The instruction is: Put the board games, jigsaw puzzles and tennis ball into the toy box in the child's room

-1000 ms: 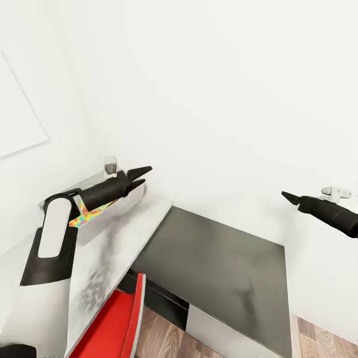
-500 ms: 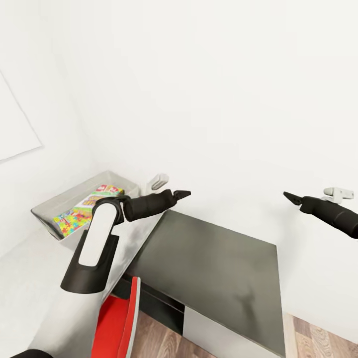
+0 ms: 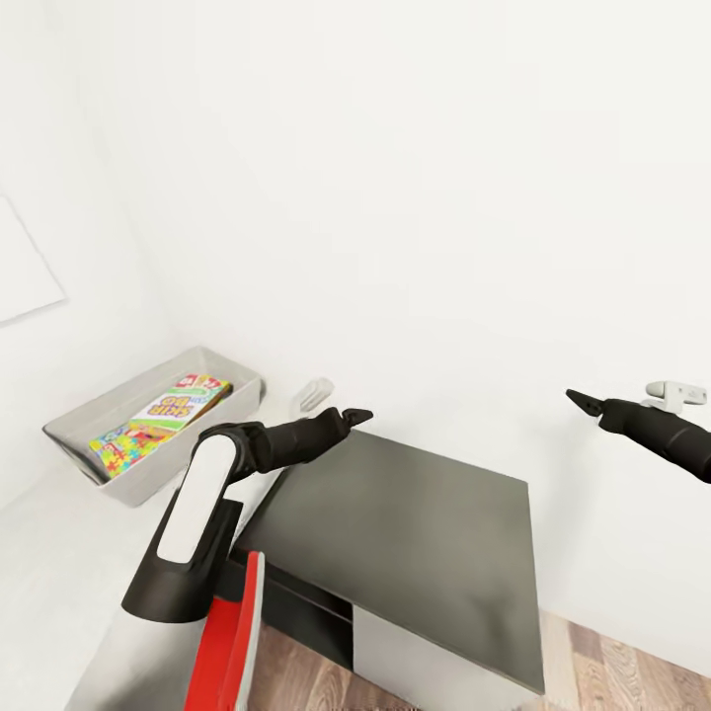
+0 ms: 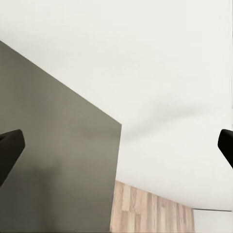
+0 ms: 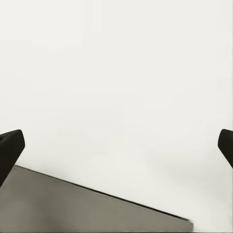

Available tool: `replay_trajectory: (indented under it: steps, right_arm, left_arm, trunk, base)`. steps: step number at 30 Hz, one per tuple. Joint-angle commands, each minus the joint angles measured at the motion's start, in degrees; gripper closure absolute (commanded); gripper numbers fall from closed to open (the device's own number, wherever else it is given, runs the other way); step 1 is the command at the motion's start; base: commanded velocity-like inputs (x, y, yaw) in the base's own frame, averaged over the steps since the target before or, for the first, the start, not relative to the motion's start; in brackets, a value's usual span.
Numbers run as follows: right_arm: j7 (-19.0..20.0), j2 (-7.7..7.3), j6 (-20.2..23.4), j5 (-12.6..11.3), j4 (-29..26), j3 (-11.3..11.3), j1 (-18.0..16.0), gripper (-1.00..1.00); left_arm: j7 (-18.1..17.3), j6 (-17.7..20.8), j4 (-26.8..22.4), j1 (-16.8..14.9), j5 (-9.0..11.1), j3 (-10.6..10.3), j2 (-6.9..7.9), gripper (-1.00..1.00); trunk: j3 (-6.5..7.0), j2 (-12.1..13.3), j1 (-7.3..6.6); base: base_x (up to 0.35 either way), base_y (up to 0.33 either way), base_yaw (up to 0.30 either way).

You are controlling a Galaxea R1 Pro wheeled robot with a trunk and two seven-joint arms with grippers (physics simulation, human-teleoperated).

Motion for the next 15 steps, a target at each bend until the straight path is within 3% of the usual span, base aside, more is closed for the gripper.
replay_trajectory:
  steps: [1,15]
  right_arm:
    - [0.34,0.00,0.30,0.20,-0.01,-0.09,-0.06,-1.00]
    - [0.14,0.18,0.53,0.48,-0.01,0.82,0.06,-1.00]
  left_arm:
    - [0.66,0.07,-0.05,-0.07,0.47,0.00,-0.04,-1.00]
    - [0.79,-0.01,0.44,-0.21,0.04,-0.18,-0.09,-1.00]
  trunk:
    - [0.01,-0.07,0.00]
    - [1.31,-0.07,0.00]
  base:
    - [-0.215,-0.140,-0.114]
    - [-0.260,-0.176,-0.115]
